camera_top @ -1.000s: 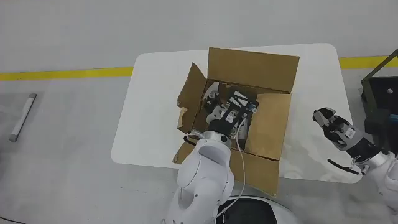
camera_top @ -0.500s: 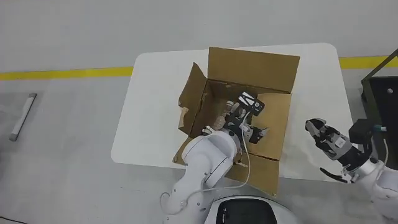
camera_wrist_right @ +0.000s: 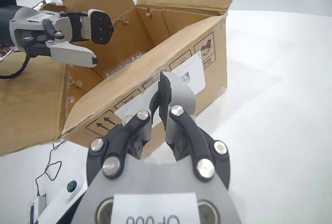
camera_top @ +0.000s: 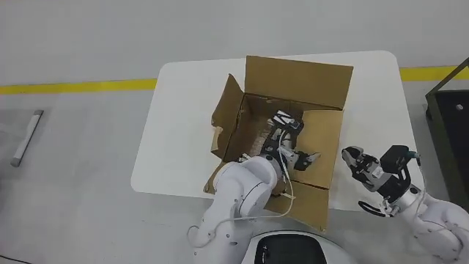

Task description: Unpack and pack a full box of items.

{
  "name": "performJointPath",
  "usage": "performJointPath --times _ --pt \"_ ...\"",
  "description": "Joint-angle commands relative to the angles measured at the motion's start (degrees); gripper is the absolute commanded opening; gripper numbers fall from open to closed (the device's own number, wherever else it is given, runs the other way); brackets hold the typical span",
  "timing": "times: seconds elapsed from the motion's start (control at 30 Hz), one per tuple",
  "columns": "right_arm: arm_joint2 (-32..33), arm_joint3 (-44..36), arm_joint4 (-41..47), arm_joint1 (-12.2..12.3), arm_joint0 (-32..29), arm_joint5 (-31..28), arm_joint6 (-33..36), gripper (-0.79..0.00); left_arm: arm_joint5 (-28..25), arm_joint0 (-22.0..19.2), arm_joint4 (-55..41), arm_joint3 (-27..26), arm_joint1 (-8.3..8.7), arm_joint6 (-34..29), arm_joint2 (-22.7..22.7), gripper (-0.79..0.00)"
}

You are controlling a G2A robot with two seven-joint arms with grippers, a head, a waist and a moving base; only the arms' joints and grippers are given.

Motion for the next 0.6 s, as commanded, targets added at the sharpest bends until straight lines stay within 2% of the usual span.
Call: performJointPath --times 0.0,0.2,0.33,0.57 --pt "-1.37 1.16 0.22 -0.23 1.58 1.52 0.38 -0.785 3.35 -1.43 -5.97 1.77 -0.27 -3.03 -0.82 0.000" --pt "-3.91 5.05 -0.93 -0.64 6.61 2.64 1.50 -0.785 11.25 -5.04 -18.21 7.63 -0.65 -8.19 -3.97 0.000" --pt "-4.83 7.21 -0.72 -0.81 9.89 1.96 2.10 -0.785 12.56 -6.46 -24.21 10.24 -0.57 -8.74 -5.57 0.000" --pt "-6.70 11.05 -1.48 -1.15 15.14 1.01 2.68 -0.785 13.39 -7.37 -24.35 10.94 0.12 -8.37 -5.93 0.000"
